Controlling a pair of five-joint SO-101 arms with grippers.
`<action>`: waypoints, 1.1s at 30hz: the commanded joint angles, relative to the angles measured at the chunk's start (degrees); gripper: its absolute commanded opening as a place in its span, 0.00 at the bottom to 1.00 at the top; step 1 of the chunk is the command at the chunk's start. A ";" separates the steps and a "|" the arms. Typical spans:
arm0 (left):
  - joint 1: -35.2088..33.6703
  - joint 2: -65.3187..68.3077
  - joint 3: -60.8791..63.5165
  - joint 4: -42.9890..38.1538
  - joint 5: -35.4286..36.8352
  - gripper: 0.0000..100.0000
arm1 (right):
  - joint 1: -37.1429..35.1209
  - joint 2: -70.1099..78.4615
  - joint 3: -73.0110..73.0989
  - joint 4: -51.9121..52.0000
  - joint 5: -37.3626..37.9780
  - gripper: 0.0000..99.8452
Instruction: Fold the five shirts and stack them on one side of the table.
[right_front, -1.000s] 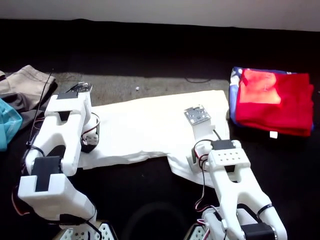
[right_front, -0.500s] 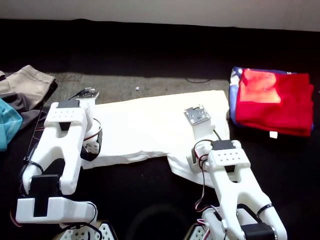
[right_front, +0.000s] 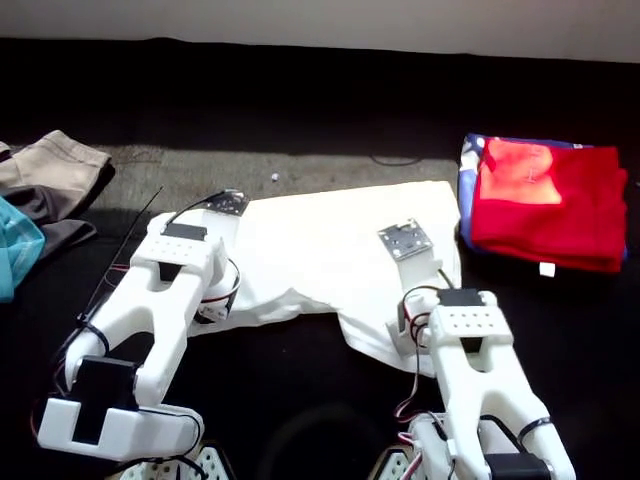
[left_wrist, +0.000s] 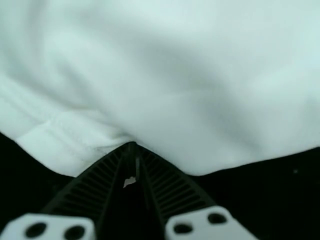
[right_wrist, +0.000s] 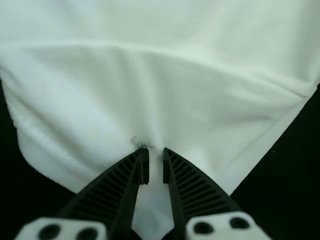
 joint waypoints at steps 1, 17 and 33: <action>-2.15 -1.27 -3.03 3.43 -0.53 0.01 | 4.26 -0.92 -1.80 0.13 0.88 0.07; -13.41 -0.57 -25.36 23.21 -5.19 0.01 | 5.93 -0.57 -7.16 -0.13 0.88 0.07; -11.74 8.92 -8.66 -8.00 -1.41 0.01 | 9.19 14.73 -5.14 -12.44 5.01 0.07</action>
